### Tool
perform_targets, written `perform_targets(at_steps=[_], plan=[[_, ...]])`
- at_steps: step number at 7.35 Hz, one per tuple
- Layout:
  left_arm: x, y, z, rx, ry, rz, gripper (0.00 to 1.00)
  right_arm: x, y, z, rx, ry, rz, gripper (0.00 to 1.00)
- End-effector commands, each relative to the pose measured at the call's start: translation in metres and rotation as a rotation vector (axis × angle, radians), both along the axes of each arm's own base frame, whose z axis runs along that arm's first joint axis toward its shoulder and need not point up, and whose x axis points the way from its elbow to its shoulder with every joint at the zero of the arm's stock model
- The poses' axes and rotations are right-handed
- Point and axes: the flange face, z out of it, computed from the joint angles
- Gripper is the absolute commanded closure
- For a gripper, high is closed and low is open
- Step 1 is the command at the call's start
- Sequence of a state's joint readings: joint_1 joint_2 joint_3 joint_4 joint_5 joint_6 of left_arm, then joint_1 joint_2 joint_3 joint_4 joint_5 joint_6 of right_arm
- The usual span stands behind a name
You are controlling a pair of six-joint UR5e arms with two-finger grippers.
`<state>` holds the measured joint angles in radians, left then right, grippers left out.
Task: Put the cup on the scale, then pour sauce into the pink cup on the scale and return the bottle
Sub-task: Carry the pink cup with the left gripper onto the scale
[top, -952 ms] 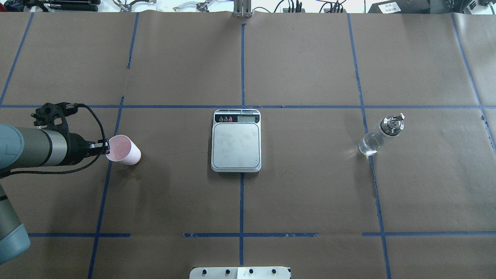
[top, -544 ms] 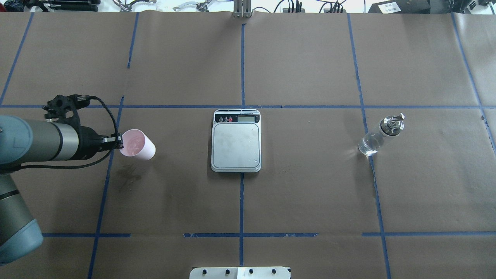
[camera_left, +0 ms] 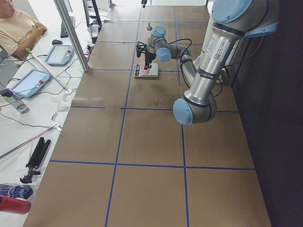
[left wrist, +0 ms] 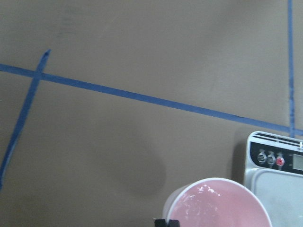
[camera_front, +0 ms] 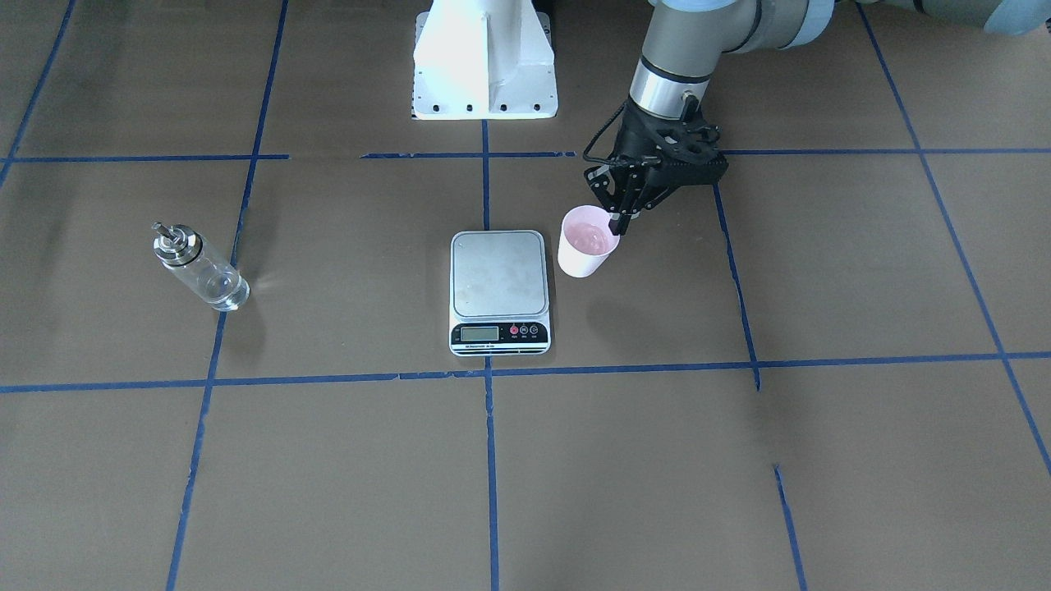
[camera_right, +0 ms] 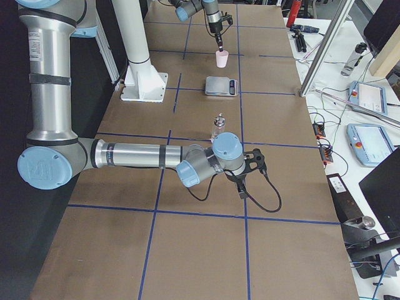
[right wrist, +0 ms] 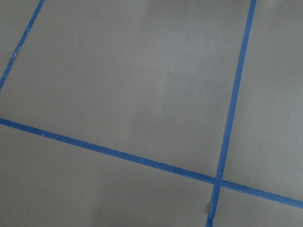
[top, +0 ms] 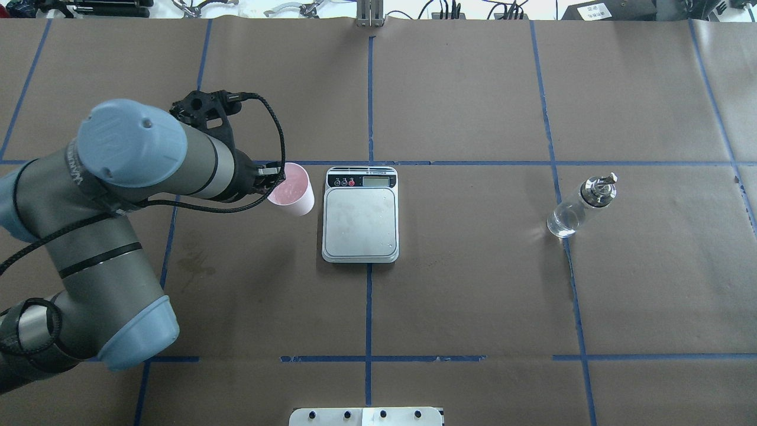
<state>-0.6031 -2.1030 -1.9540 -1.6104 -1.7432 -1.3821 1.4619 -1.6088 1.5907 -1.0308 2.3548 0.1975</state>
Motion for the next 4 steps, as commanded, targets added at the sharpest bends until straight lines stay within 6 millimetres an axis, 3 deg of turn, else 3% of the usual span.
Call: perform_targets(at_steps=[1,3,4], plan=[[0.045,-0.029,-0.037,0.038,-0.032,-0.047,1.00,0.000,0.000,0.000,-0.001,-0.001,0.000,0.00],[0.075,-0.023,-0.048,0.043,-0.033,-0.013,1.00,0.000,0.000,0.000,-0.002,-0.002,0.001,0.00],[0.078,-0.020,-0.049,0.046,-0.031,-0.007,1.00,0.000,0.000,0.001,-0.007,-0.002,0.002,0.00]])
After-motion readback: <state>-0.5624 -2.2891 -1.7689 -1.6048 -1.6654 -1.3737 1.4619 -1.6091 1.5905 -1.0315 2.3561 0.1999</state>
